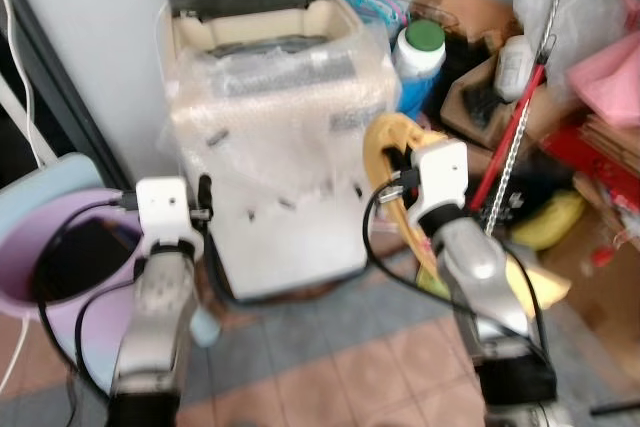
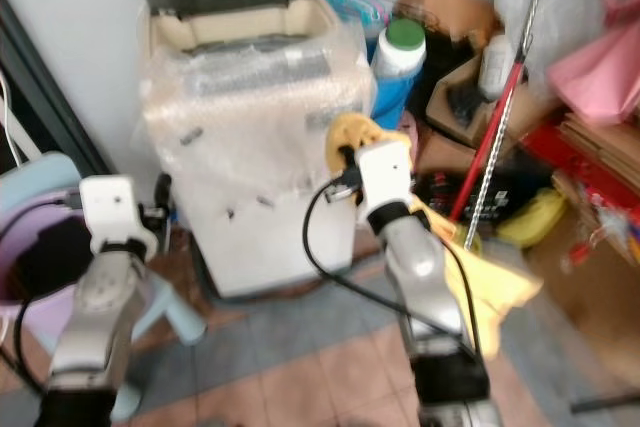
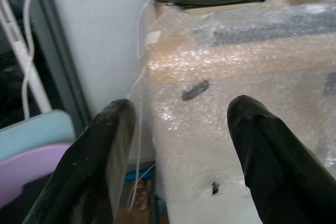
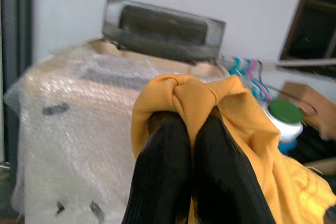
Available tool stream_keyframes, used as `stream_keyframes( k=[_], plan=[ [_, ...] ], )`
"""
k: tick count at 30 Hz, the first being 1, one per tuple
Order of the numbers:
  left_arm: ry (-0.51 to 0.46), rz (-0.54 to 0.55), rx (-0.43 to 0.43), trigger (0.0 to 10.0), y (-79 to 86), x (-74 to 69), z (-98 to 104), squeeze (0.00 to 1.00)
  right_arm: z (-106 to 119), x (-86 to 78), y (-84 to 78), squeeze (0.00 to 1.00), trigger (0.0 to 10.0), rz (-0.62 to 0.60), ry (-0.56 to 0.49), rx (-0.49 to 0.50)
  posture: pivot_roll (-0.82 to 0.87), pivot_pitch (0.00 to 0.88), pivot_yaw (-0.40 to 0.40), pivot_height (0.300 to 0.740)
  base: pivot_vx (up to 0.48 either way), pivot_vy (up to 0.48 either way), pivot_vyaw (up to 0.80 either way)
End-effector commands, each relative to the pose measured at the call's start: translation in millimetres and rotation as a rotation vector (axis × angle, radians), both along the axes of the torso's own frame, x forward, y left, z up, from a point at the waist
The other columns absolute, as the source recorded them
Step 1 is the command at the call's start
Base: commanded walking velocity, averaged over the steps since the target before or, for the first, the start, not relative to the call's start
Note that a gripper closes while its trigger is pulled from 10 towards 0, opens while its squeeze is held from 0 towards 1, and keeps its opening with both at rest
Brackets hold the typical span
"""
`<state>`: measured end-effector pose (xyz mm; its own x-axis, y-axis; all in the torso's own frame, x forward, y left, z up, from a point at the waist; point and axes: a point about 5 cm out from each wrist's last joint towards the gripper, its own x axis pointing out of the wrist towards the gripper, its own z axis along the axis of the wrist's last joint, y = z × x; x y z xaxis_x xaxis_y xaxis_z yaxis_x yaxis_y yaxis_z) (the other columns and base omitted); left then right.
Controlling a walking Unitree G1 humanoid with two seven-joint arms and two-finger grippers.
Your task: Clothes washing
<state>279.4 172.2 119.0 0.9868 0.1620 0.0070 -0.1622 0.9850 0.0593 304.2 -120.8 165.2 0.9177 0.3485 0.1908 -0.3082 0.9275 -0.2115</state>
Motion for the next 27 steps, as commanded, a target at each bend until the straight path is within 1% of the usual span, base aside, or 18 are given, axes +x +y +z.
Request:
stream_keyframes(
  k=[1,4,7,10,13,19,21,23,27],
  plan=[
    [0.002,0.018,0.012,10.0,3.4,-0.9,2.0,0.00,12.5,1.6,6.9,0.00,10.0,0.032,-0.052,0.005,-0.03,0.000,0.042,0.740,0.480,0.000,0.76],
    [0.000,0.027,0.020,10.0,7.1,-4.6,3.0,0.00,18.2,3.5,9.1,0.00,10.0,0.037,-0.064,0.011,-0.02,0.000,0.039,0.740,0.480,0.000,0.67],
    [0.020,0.035,0.014,10.0,7.8,-7.9,-2.4,0.00,17.7,4.3,8.9,0.00,10.0,0.041,-0.063,0.012,-0.02,0.000,0.035,0.740,0.480,0.000,0.43],
    [0.023,0.035,0.003,10.0,5.7,-7.5,-3.0,0.00,20.7,7.8,8.6,0.00,10.0,0.056,-0.075,-0.002,-0.02,0.000,0.036,0.740,0.480,0.000,0.00],
    [0.030,0.021,-0.001,10.0,1.8,-6.0,-3.8,0.00,29.5,17.3,3.9,0.00,10.0,0.050,-0.101,-0.017,-0.02,0.000,0.038,0.740,0.480,0.000,0.00],
    [0.035,0.012,-0.004,10.0,-0.7,-5.3,-5.3,0.00,40.0,28.7,-3.5,0.00,10.0,0.037,-0.120,-0.027,-0.02,0.000,0.037,0.740,0.480,0.000,0.00],
    [0.037,0.011,-0.006,10.0,-1.0,-4.7,-5.6,0.00,41.3,29.8,-2.9,0.00,10.0,0.059,-0.125,-0.040,-0.02,0.000,0.037,0.740,0.480,0.000,0.00],
    [0.037,0.006,-0.006,10.0,-2.0,-3.8,-5.4,0.00,43.4,30.2,1.0,0.00,10.0,0.118,-0.142,-0.077,-0.02,0.000,0.035,0.740,0.480,0.000,0.00],
    [0.036,0.006,-0.009,10.0,-3.0,-3.5,-5.4,0.00,45.1,29.7,7.6,0.00,10.0,0.185,-0.148,-0.098,-0.02,0.000,0.034,0.740,0.476,0.000,0.00]
  ],
)
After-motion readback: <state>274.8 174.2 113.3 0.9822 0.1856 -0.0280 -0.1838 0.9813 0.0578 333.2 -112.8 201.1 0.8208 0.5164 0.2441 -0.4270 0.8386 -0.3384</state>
